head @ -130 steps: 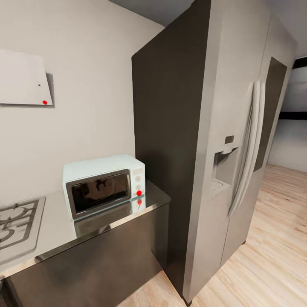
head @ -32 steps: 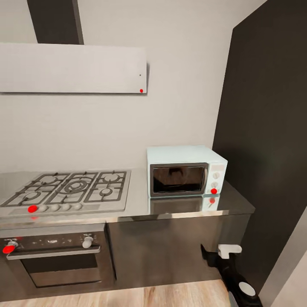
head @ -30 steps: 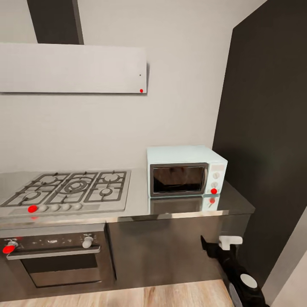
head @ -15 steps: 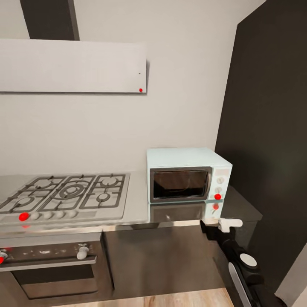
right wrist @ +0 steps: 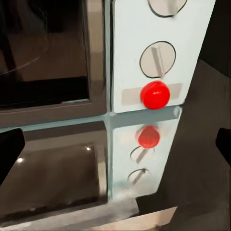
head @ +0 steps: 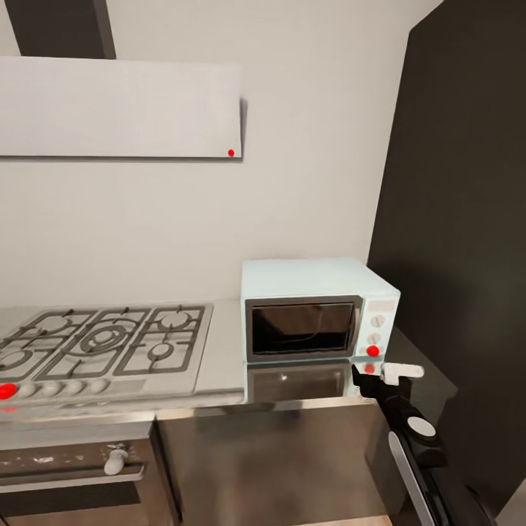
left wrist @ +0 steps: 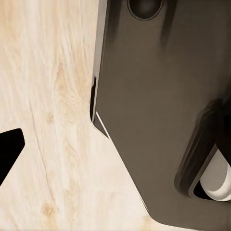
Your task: In the kitchen, take the popcorn bag from the countertop, put it into the microwave, and heat it until the popcorn is cooked so the cooked popcorn ends up inside the bag.
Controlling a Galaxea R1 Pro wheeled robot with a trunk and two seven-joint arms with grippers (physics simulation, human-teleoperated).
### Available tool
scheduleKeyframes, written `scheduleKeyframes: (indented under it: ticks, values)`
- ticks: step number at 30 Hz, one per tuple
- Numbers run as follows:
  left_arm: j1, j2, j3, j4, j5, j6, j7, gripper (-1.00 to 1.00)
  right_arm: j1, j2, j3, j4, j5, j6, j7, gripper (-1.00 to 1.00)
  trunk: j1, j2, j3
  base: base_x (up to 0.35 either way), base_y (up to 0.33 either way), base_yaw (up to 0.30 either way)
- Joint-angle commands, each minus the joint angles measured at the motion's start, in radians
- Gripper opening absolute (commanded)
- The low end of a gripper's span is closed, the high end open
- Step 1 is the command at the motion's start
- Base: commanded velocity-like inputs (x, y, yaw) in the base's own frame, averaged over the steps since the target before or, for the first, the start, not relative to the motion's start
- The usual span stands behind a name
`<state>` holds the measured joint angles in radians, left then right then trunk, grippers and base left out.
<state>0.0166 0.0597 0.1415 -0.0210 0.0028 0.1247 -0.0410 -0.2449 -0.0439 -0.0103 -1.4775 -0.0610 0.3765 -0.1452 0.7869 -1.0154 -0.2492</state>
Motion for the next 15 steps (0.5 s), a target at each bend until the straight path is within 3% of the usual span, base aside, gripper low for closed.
scheduleKeyframes:
  ticks: [1,6,15]
  values:
    - [0.0,0.0,0.007,-0.003,0.0,0.006,-0.003,1.0,0.0,-0.001,0.002,-0.001,-0.006,0.005,-0.006,1.0,0.0,-0.001,-0.001,0.204,-0.208,0.0]
    - [0.0,0.0,0.007,-0.003,0.0,0.006,-0.003,1.0,0.0,-0.001,0.008,-0.001,-0.006,0.005,-0.005,1.0,0.0,-0.001,-0.001,0.169,-0.179,0.0]
    - [0.0,0.0,0.006,-0.003,0.0,0.006,-0.003,1.0,0.001,-0.001,0.009,0.003,-0.005,0.006,-0.005,1.0,0.0,-0.001,-0.001,0.018,-0.019,0.0]
